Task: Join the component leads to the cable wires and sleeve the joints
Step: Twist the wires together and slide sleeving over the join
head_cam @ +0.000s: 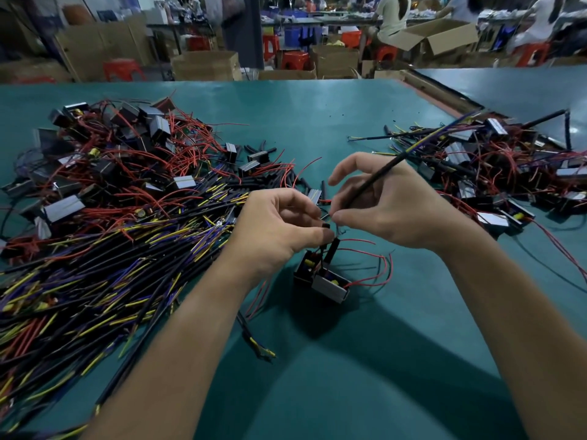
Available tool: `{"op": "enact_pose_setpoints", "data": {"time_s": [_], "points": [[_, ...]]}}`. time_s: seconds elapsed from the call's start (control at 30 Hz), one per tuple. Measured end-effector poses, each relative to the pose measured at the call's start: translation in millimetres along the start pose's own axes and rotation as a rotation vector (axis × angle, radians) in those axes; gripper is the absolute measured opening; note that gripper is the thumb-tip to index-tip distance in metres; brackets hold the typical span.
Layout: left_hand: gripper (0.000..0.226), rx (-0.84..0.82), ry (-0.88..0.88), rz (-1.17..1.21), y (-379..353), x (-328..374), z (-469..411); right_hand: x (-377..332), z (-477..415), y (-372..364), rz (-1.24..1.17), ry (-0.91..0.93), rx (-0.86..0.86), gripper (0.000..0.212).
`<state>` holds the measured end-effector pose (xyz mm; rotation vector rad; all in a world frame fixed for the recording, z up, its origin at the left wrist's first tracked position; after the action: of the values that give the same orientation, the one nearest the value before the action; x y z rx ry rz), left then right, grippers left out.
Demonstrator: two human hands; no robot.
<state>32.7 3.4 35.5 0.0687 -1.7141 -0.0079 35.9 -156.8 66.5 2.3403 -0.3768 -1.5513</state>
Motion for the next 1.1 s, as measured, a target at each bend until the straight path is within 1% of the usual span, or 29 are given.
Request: {"op": "enact_pose_setpoints", "data": {"time_s": [0.2, 0.4, 0.53, 0.63, 0.77, 0.83, 0.93, 1.0, 1.07, 1.1], "points": [[0.024, -0.016, -0.045, -0.034, -0.5, -0.9, -0.2, -4.1, 4.5, -2.5, 0.076, 0.028, -0.029, 0.028], [0.028, 0.007, -0.104, -0.152, -4.2, -4.0, 0.1, -7.7, 3.4, -2.8, 0.044, -0.012, -0.037, 0.036], [0.024, 0.037, -0.16, -0.161, -2.8, -2.7, 0.9, -2.8, 2.1, 1.3, 0.121, -0.015, -0.016, 0.035], [0.02, 0.048, -0.201, -0.165, -1.9, 0.0, 1.0, -1.7, 1.0, 1.1, 0.136, -0.011, -0.011, 0.035], [0.022, 0.03, -0.211, -0.156, -2.0, 1.6, 1.9, -4.3, 1.3, 0.3, 0.066, -0.024, -0.02, 0.036], [0.022, 0.024, -0.224, -0.174, -3.9, 1.9, 3.3, -4.2, 1.7, -0.4, 0.07, -0.021, -0.023, 0.036], [0.025, 0.042, -0.249, -0.195, -4.3, 2.6, 4.1, -3.9, 2.0, -2.9, 0.092, -0.007, -0.028, 0.037], [0.028, 0.057, -0.249, -0.186, -2.9, 3.3, 3.4, -3.7, 1.5, -3.0, 0.055, -0.024, -0.038, 0.037], [0.031, 0.068, -0.229, -0.158, -2.8, 3.2, 2.7, -3.0, 0.7, -1.4, 0.007, -0.05, -0.041, 0.033], [0.031, 0.08, -0.214, -0.134, -3.2, 3.0, 2.9, -2.4, 0.4, 0.0, -0.005, -0.05, -0.037, 0.027]]}}
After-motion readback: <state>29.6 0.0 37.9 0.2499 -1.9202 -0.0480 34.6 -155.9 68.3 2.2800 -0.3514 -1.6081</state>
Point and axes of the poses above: each hand's wrist, its own z-axis away from the middle knuckle, its own y-axis out of the back of the hand, x = y × z, the point moved 4 cm from there along -z, towards the middle knuckle, and after that the axes turned 15 degrees about x, right-handed, at the moved point
